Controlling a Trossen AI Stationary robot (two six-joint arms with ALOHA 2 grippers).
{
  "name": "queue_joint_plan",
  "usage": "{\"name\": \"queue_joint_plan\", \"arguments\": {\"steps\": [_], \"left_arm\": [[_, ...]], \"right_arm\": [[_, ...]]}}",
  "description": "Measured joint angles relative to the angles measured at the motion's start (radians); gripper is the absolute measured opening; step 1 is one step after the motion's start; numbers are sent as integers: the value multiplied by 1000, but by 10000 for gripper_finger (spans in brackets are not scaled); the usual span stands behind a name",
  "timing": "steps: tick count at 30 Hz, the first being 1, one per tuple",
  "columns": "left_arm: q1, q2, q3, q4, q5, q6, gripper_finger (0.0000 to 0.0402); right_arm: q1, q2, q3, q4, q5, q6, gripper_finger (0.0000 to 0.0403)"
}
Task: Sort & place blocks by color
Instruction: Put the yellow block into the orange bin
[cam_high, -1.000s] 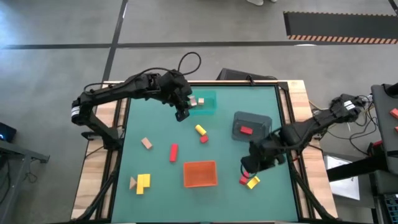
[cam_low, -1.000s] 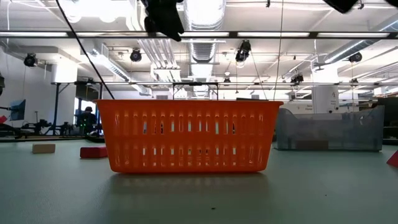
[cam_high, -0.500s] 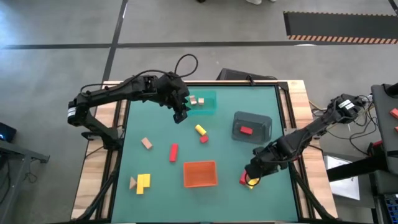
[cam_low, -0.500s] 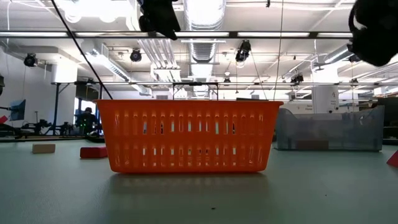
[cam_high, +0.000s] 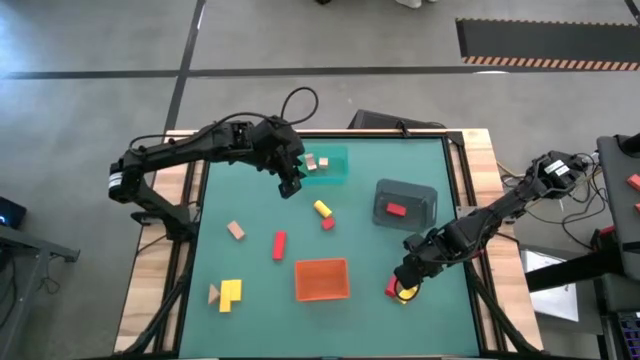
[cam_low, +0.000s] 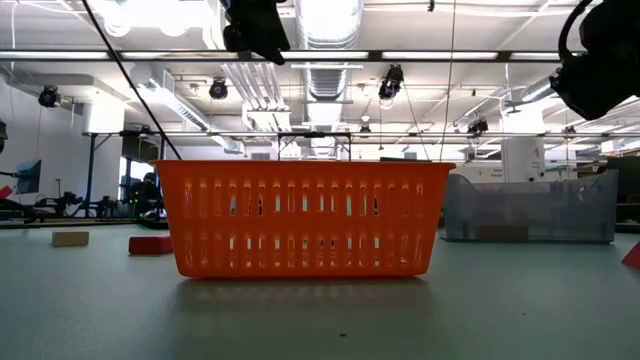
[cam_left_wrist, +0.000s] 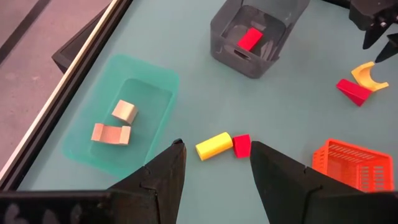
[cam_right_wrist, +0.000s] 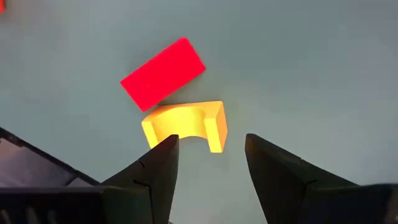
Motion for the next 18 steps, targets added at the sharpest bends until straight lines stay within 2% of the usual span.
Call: {"name": "queue_joint_plan", "arguments": {"steps": [18], "left_arm": [[0, 1, -1, 0, -2, -2, 164]], "right_arm": [[43, 7, -102, 157, 0, 45, 176]]}}
